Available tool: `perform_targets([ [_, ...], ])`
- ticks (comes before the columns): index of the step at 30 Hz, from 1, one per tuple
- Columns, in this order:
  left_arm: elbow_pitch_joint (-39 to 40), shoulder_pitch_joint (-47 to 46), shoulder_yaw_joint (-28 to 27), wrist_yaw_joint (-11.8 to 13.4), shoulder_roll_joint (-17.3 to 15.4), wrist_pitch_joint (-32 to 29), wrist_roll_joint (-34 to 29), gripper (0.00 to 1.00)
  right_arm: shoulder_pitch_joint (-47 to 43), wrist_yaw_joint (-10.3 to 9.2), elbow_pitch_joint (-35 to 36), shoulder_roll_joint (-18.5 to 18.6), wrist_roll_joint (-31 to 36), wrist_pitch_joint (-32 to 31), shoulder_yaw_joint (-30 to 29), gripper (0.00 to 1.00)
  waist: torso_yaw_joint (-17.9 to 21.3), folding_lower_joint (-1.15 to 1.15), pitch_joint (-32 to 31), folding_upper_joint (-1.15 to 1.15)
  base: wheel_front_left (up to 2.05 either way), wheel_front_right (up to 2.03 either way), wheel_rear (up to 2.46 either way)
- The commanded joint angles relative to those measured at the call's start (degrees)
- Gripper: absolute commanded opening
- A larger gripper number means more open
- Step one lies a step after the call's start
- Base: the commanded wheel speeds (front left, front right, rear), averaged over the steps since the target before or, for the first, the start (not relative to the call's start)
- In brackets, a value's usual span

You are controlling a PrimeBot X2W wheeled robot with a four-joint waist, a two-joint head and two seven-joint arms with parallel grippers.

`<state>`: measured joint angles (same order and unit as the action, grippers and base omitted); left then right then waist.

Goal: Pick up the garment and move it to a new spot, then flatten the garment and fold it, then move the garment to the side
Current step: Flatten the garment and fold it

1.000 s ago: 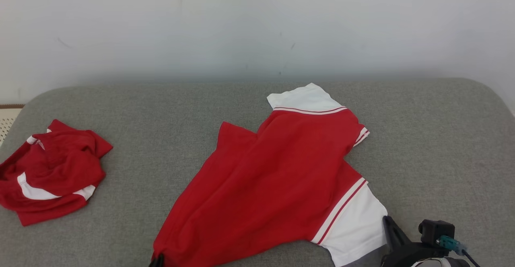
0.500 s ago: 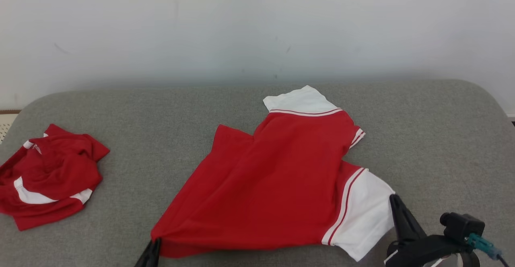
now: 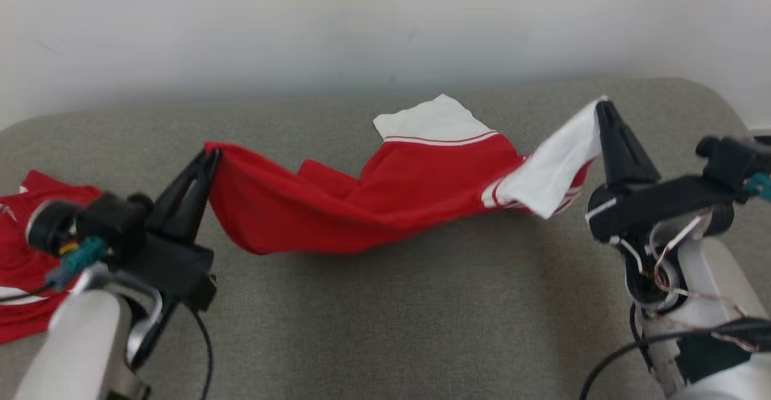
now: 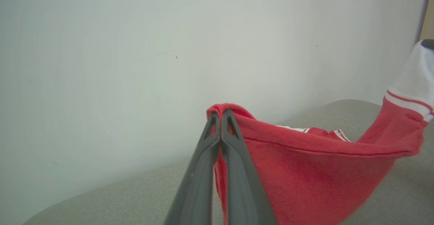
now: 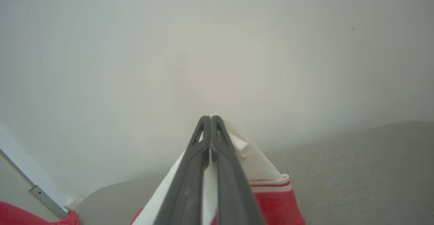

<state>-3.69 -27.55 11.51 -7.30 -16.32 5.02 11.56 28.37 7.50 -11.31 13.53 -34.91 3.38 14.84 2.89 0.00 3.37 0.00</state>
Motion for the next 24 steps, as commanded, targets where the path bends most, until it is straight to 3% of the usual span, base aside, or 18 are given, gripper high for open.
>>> perform_targets([
  [1, -0.50, -1.90, 0.63, -0.05, -1.20, -0.39, -0.45, 0.00, 1.72, -0.02, -0.60, 0.34, -0.57, -0.47, 0.12, 0.00, 1.18, 0.00, 3.09, 0.00, 0.00, 0.00, 0.00],
  [7, -6.57, -22.05, 6.90, -0.05, -7.68, -3.08, 6.12, 0.00, 21.54, -0.02, -9.71, 0.50, -5.52, -3.02, 0.11, 0.00, 1.87, 0.00, 10.81, 0.00, 0.00, 0.00, 0.00],
  [13, -13.07, -38.17, 12.45, -0.07, -10.82, -3.81, 10.11, 0.00, 38.87, -0.02, -18.62, 1.30, -7.23, -3.32, 1.50, 0.00, 1.98, 0.00, 16.62, 0.00, 0.00, 0.00, 0.00],
  [16, -17.19, -45.25, 13.51, -0.07, -11.16, -3.94, 13.09, 0.00, 45.95, -0.02, -22.78, 0.62, -8.07, -2.77, 1.96, 0.00, 2.59, 0.00, 18.51, 0.00, 0.00, 0.00, 0.00],
  [24, -25.07, -63.68, 18.08, -0.08, -13.10, -4.45, 10.63, 0.00, 63.90, -0.01, -36.23, -1.11, -9.65, 0.05, 0.27, 0.00, 4.60, 0.00, 20.69, 0.00, 0.00, 0.00, 0.00],
])
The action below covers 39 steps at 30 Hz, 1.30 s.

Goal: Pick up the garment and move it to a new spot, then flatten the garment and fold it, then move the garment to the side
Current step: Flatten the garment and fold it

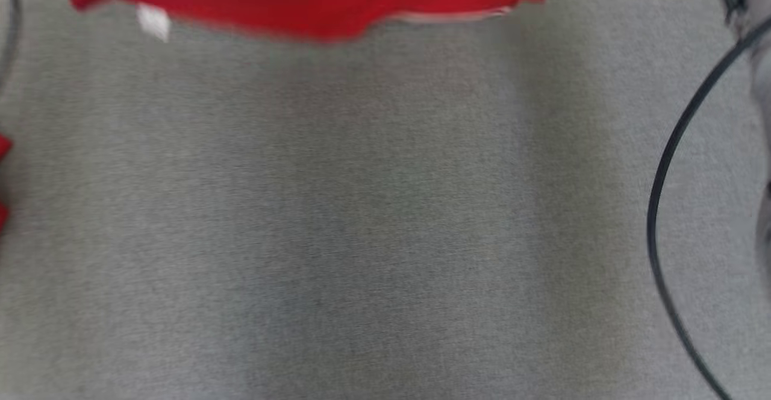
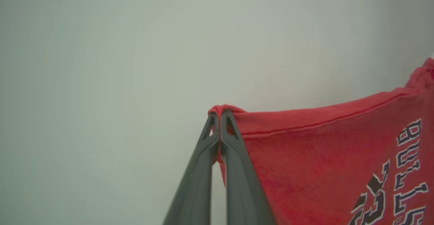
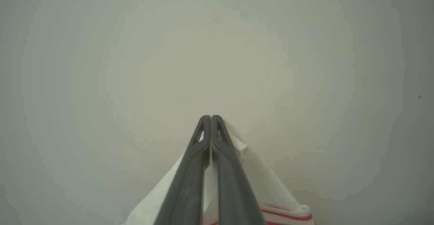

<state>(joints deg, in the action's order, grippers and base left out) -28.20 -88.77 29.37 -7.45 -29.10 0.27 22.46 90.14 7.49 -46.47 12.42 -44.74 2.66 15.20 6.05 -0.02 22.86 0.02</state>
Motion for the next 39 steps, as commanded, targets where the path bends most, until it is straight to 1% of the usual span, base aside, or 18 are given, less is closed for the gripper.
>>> perform_targets([
  [1, -1.44, -4.19, 0.92, 0.08, -0.04, 0.24, -0.40, 0.00, 4.22, 0.00, -2.47, 0.07, 0.81, 1.36, 0.12, 0.00, 1.53, 0.02, 1.26, -0.02, 0.00, 0.00, 0.00],
  [6, -6.05, -12.68, 4.02, 0.08, 1.19, 1.90, 0.20, 0.00, 12.54, 0.00, -8.23, 0.59, 4.18, 4.67, 2.24, 0.00, 1.75, 0.02, 1.97, -0.02, 0.00, 0.00, 0.00],
  [7, -6.05, -12.68, 4.02, 0.08, 1.19, 1.90, 0.20, 0.00, 12.54, 0.00, -8.23, 0.59, 4.18, 4.67, 2.24, 0.00, 1.75, 0.02, 1.97, -0.02, 0.00, 0.00, 0.00],
  [10, -9.35, -16.53, 5.98, 0.07, 2.32, 3.87, 1.41, 0.00, 16.80, 0.00, -10.15, 1.02, 5.65, 6.77, 3.49, 0.00, 1.62, 0.02, 2.85, -0.02, 0.00, 0.00, 0.00],
  [14, -13.29, -18.40, 7.42, 0.08, 3.02, 6.55, 3.61, 0.00, 18.99, 0.00, -11.94, 0.72, 5.39, 7.95, 5.17, 0.00, 1.39, 0.02, 3.80, -0.02, 0.00, 0.00, 0.00],
  [18, -14.77, -18.57, 8.65, 0.07, 3.08, 8.48, 6.04, 0.00, 19.04, 0.00, -11.90, 1.44, 4.05, 7.80, 7.44, 0.00, 1.09, 0.02, 6.08, -0.02, 0.00, 0.00, 0.00],
  [25, -13.40, -14.58, 11.34, 0.07, 1.67, 11.48, 9.63, 0.00, 13.63, 0.00, -7.71, 3.48, -0.97, 7.93, 11.95, 0.00, 0.52, 0.02, 8.07, -0.02, 0.00, 0.00, 0.00],
  [28, -12.26, -11.58, 11.38, 0.07, 1.00, 12.67, 10.79, 0.00, 10.47, 0.00, -5.38, 4.13, -4.09, 8.02, 13.42, 0.00, 0.46, 0.02, 7.41, -0.02, 0.00, 0.00, 0.00],
  [31, -10.80, -6.58, 10.80, 0.26, 0.82, 13.49, 12.54, 0.00, 5.46, 0.00, -2.85, 4.71, -7.35, 8.27, 15.02, 0.00, 0.49, 0.02, 5.23, -0.02, 0.00, 0.00, 0.00],
  [36, -6.01, 2.93, 9.15, 1.91, -0.71, 14.40, 15.13, 0.00, -4.78, 0.00, 3.09, 5.91, -12.25, 9.03, 17.38, 0.00, 0.92, 0.02, 0.60, -0.02, 0.00, 0.00, 0.00],
  [39, -1.37, 10.14, 7.46, 3.98, -1.89, 14.57, 17.21, 0.00, -11.42, 0.00, 6.90, 7.18, -14.20, 9.40, 18.97, 0.00, 1.40, 0.02, -2.12, -0.02, 0.00, 0.00, 0.00],
])
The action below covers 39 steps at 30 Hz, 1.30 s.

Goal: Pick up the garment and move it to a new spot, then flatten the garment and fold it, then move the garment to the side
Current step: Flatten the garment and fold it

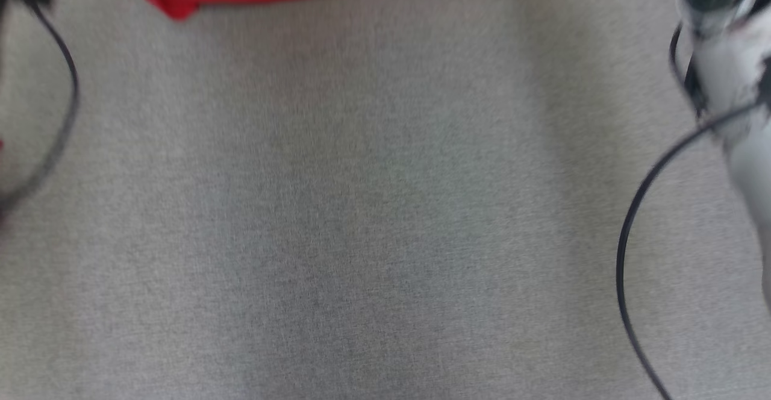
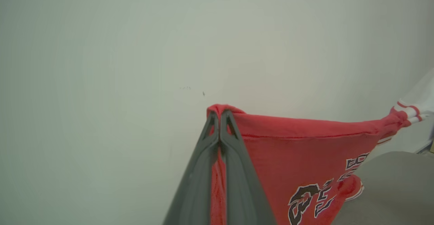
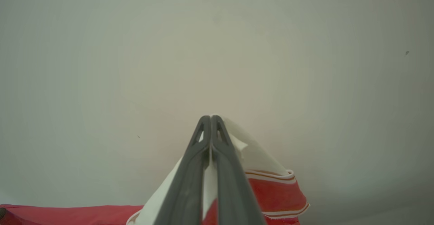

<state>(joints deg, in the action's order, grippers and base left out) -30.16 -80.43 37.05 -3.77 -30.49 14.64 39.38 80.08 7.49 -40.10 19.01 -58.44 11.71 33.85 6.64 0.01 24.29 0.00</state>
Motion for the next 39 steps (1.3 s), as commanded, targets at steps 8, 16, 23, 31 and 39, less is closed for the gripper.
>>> perform_targets([
  [8, 21.44, 27.33, -3.61, 9.86, -5.35, 0.50, 4.91, 0.00, -23.02, 0.00, 13.08, 5.70, -3.94, 0.63, 1.79, 0.00, 1.06, -0.01, -9.86, 0.00, 0.00, 0.00, 0.00],
  [16, 32.89, 44.37, -5.81, 16.54, -6.17, 0.48, 5.53, 0.00, -39.47, 0.00, 20.11, 6.69, -3.76, 1.20, -1.67, 0.00, 0.56, -0.01, -13.08, 0.00, 0.00, 0.00, 0.00],
  [23, 38.76, 61.61, -8.79, 18.69, -2.47, 0.51, 2.19, 0.00, -56.04, 0.00, 27.76, 6.14, -1.47, -4.47, -4.90, 0.00, 0.49, -0.01, -16.17, 0.00, 0.00, 0.00, 0.00],
  [31, 37.92, 74.79, -13.00, 17.16, 5.16, 0.52, -2.02, 0.00, -72.64, 0.00, 35.13, 3.82, 2.17, -13.16, -13.08, 0.00, -0.10, -0.01, -18.52, 0.00, 0.00, 0.00, 0.00],
  [39, 34.37, 84.20, -17.82, 13.48, 10.63, 0.51, -5.87, 0.00, -86.50, 0.00, 40.98, -0.87, 6.62, -22.20, -22.89, 0.00, -1.38, -0.01, -20.65, 0.00, 0.00, 0.00, 0.00],
])
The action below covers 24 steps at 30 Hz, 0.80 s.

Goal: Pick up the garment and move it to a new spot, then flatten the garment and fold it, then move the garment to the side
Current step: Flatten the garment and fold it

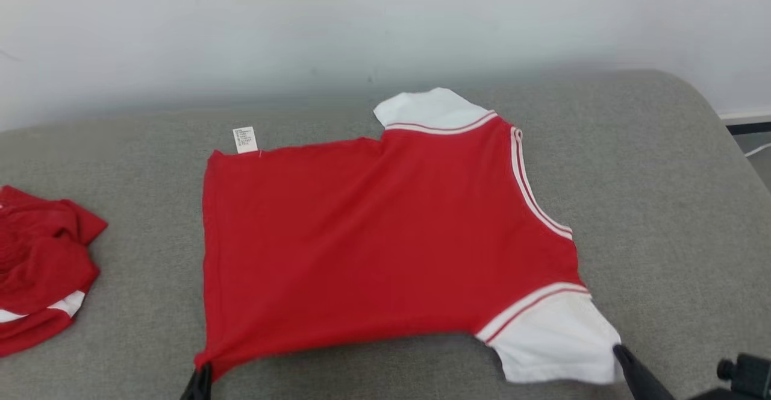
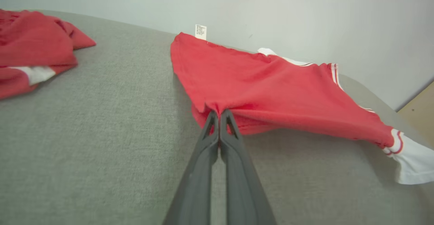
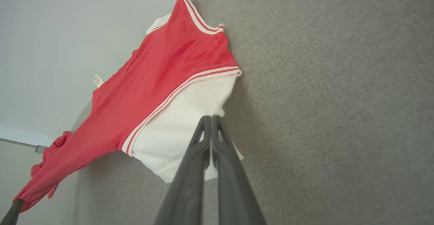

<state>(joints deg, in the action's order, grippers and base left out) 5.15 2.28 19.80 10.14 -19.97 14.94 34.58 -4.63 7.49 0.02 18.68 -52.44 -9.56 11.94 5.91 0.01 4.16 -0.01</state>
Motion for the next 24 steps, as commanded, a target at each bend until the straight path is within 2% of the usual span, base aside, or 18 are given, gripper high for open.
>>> perform_targets([
  [1, -1.60, 2.20, -0.90, -0.79, 0.09, 0.22, -2.04, 0.00, -3.19, 0.00, 1.76, -1.29, 1.23, -2.27, -1.99, 0.00, -0.77, -0.01, -0.50, 0.01, 0.00, 0.00, 0.00],
  [6, -4.54, 3.93, -3.14, -3.03, 2.19, 0.22, -4.48, 0.00, -8.23, 0.00, 6.22, -4.48, 4.06, -9.60, -5.00, 0.00, -1.28, -0.01, -0.08, 0.01, 0.00, 0.00, 0.00],
  [11, -6.69, 3.45, -5.06, -5.06, 3.96, 0.23, -6.26, 0.00, -8.43, 0.00, 9.65, -8.19, 6.44, -13.05, -6.84, 0.00, -1.18, -0.01, 0.29, 0.01, 0.00, 0.00, 0.00],
  [18, -6.79, 1.09, -7.32, -6.87, 4.69, 0.23, -9.42, 0.00, -6.09, 0.00, 12.20, -10.78, 7.83, -11.65, -8.91, 0.00, -1.20, -0.01, 0.51, 0.01, 0.00, 0.00, 0.00],
  [24, -6.62, -2.81, -8.26, -8.56, 4.17, 0.22, -11.72, 0.00, -0.75, 0.00, 11.86, -11.24, 8.06, -10.47, -9.79, 0.00, -0.64, -0.01, 0.60, 0.01, 0.00, 0.00, 0.00],
])
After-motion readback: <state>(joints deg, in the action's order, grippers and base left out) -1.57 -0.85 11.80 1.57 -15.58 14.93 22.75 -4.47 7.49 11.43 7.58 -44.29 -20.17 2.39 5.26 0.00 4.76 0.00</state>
